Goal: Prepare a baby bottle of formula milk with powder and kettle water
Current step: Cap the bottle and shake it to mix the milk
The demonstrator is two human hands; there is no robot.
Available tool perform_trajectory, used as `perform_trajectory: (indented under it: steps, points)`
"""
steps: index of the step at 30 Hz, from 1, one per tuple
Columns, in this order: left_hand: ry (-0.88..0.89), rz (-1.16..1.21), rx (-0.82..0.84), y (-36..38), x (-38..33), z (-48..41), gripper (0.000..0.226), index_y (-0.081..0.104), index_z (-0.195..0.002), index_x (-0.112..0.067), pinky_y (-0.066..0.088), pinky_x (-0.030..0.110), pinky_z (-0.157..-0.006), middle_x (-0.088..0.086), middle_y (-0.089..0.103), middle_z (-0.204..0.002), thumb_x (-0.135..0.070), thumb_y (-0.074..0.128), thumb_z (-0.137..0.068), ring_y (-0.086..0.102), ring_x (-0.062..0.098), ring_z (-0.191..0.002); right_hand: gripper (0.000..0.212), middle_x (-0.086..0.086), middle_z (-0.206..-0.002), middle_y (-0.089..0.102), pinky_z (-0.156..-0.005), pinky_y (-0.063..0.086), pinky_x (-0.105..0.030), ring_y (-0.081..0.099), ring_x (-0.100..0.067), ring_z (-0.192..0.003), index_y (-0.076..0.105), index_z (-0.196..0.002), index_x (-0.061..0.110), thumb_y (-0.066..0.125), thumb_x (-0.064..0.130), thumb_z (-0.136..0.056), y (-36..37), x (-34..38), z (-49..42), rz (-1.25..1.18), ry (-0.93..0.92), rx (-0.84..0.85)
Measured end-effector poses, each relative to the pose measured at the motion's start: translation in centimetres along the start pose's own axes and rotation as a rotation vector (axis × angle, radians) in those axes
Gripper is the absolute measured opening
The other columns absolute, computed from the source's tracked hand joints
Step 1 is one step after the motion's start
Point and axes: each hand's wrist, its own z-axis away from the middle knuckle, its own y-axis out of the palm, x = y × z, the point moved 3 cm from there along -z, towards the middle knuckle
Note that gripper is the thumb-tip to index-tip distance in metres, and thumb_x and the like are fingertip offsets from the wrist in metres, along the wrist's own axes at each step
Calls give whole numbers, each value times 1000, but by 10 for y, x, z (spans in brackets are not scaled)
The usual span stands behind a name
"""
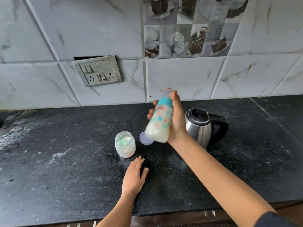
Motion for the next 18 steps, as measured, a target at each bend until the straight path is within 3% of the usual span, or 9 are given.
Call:
perform_trajectory:
  steps: [3, 6, 10, 12, 15, 18]
  points:
    - [2, 1, -4, 0, -1, 0, 48, 39, -141, -26, 7, 17, -113, -11, 30, -152, -45, 42, -97, 21, 6, -142, 41, -3, -70, 58, -52, 53, -26, 59, -18, -51, 61, -90, 15, 46, 53, -90, 4, 4, 5, -47, 42, -11]
    - [7, 6, -10, -1, -1, 0, 48, 40, -141, -25, 7, 17, -113, -10, 32, -151, -43, 43, -97, 23, 7, -141, 31, -4, -70, 59, -50, 53, -27, 59, -19, -49, 60, -100, 27, 40, 50, -93, 5, -7, 17, 20, 70, 41]
    - [-3, 5, -1, 0, 0, 0, 48, 39, -142, -27, 7, 17, -114, -12, 29, -152, -45, 42, -97, 21, 6, -142, 61, -2, -61, 59, -52, 53, -23, 59, -16, -50, 70, -58, 14, 41, 56, -92, 10, 5, 7, -112, 58, -2]
    - [-7, 8, 0, 0, 0, 1, 49, 38, -142, -28, 8, 18, -114, -12, 29, -152, -46, 42, -97, 20, 6, -142, 58, -2, -62, 59, -52, 53, -23, 58, -16, -50, 72, -64, 18, 40, 56, -93, 12, 3, 9, -73, 67, 13]
    - [-2, 2, 4, -1, 1, 0, 49, 38, -142, -27, 7, 18, -115, -11, 29, -153, -45, 41, -97, 20, 6, -142, 34, -4, -70, 59, -52, 53, -26, 59, -19, -51, 61, -98, 26, 38, 51, -95, 14, -3, 15, 14, 59, 36]
    - [-6, 8, 8, -1, -1, 0, 49, 38, -142, -27, 10, 20, -115, -11, 29, -152, -45, 42, -97, 21, 6, -142, 46, -2, -69, 58, -53, 53, -24, 59, -16, -51, 66, -78, 15, 45, 53, -91, 15, 11, 6, -97, 28, -2]
